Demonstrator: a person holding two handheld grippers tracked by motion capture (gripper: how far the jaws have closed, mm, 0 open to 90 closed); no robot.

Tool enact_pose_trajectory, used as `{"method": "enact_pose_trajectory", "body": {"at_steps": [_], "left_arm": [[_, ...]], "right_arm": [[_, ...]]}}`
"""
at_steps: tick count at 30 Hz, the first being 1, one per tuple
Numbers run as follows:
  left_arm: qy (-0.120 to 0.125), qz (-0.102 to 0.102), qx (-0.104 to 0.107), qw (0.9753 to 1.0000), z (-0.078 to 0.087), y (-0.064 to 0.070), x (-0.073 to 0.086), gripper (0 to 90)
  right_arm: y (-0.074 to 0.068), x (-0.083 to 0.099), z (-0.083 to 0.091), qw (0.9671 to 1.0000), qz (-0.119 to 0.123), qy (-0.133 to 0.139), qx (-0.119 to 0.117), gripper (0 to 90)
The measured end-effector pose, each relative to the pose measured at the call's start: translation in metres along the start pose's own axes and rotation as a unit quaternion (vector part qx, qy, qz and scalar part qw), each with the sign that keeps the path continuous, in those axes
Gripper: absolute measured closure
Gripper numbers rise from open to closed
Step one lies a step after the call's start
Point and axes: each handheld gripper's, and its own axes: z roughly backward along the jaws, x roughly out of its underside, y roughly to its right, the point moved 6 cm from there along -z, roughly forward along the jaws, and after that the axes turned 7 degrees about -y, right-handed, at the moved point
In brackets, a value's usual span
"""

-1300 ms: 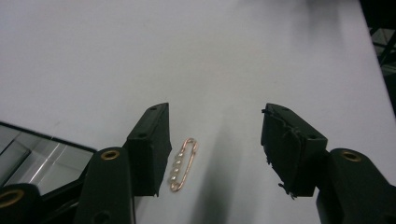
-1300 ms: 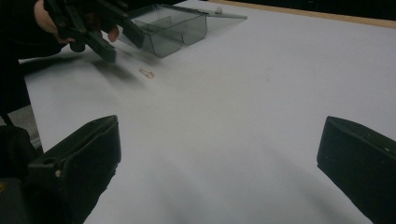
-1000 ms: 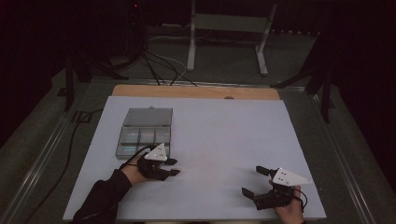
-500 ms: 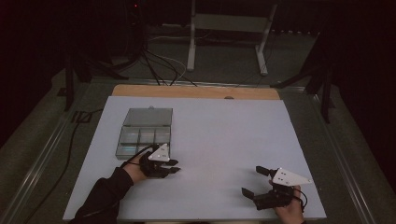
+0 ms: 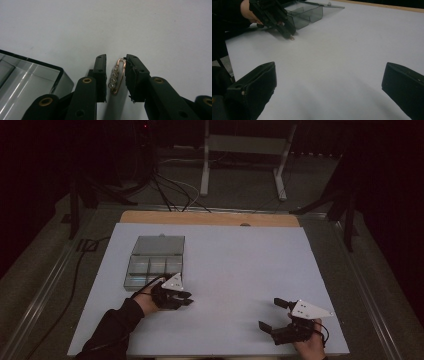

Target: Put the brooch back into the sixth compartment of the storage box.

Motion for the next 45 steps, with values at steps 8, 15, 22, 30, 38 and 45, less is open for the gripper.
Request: {"method": "enact_pose_trajectory", "body": {"at_steps": [8,15,22,30,38,45], "left_arm": [[-0.007,0.007,-0.004,0.9999,-0.0023,-0.0013,-0.0017,74.6],[-0.016,0.002,0.0,0.9999,-0.0017,-0.0009,-0.0021,83.7],[-0.02,-0.005,-0.001,0.9998,-0.0014,-0.0002,-0.0019,86.9],[-0.026,-0.014,-0.003,0.9996,-0.0001,0.0008,-0.0025,87.6],[-0.022,-0.015,-0.002,0.9997,0.002,0.0043,-0.0052,87.7],[-0.022,-0.001,0.0,0.9998,0.0063,0.0047,-0.0063,87.7]], "right_arm": [[0.0005,0.0002,0.0002,1.0,0.0,-0.001,0.002,0.0],[0.0001,-0.0001,0.0004,1.0,0.001,0.0,0.003,0.0],[0.0003,0.0001,0.0001,1.0,0.001,-0.001,0.002,0.0],[0.0003,0.0,0.0008,1.0,0.0,0.0,0.003,0.0],[0.0001,-0.0005,0.0014,1.0,0.001,0.003,0.002,0.0],[0.0004,-0.0005,0.0015,1.0,0.001,0.003,0.002,0.0]]}}
